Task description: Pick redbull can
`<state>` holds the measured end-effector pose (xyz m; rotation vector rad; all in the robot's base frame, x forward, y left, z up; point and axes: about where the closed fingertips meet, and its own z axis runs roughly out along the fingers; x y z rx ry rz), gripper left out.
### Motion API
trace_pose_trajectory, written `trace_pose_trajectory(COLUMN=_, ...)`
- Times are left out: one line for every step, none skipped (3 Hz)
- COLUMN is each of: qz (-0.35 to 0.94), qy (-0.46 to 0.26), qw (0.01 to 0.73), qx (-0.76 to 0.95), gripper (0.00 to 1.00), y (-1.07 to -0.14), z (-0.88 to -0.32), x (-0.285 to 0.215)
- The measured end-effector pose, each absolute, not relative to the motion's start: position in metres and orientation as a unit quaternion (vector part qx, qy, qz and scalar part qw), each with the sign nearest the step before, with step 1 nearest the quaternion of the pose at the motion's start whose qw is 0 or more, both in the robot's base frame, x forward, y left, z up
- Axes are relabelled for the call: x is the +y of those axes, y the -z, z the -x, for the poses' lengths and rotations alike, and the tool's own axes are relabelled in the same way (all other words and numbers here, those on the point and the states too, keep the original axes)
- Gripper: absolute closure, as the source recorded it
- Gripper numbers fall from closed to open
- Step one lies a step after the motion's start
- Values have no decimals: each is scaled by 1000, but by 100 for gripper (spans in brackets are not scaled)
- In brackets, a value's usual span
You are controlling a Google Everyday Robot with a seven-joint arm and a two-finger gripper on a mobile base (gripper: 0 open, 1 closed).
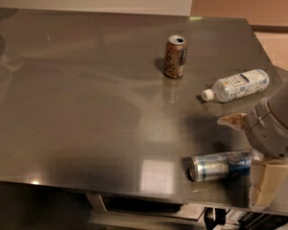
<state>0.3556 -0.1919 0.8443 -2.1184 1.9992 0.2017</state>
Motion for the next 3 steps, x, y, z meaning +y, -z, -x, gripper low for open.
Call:
trace_pose_trajectory(qz=728, qy=-74, qw=104, qx=674, gripper=16, y=-838, z=-353, x=-189)
trace_pose_trajectory(qz=733, qy=-79, qw=95, qx=669, gripper=40, y=-835, z=-352, x=-189)
trace_pose_trajectory(qz=735, qy=-85, qw=83, qx=667, gripper=64, y=-838, z=-354, x=-190)
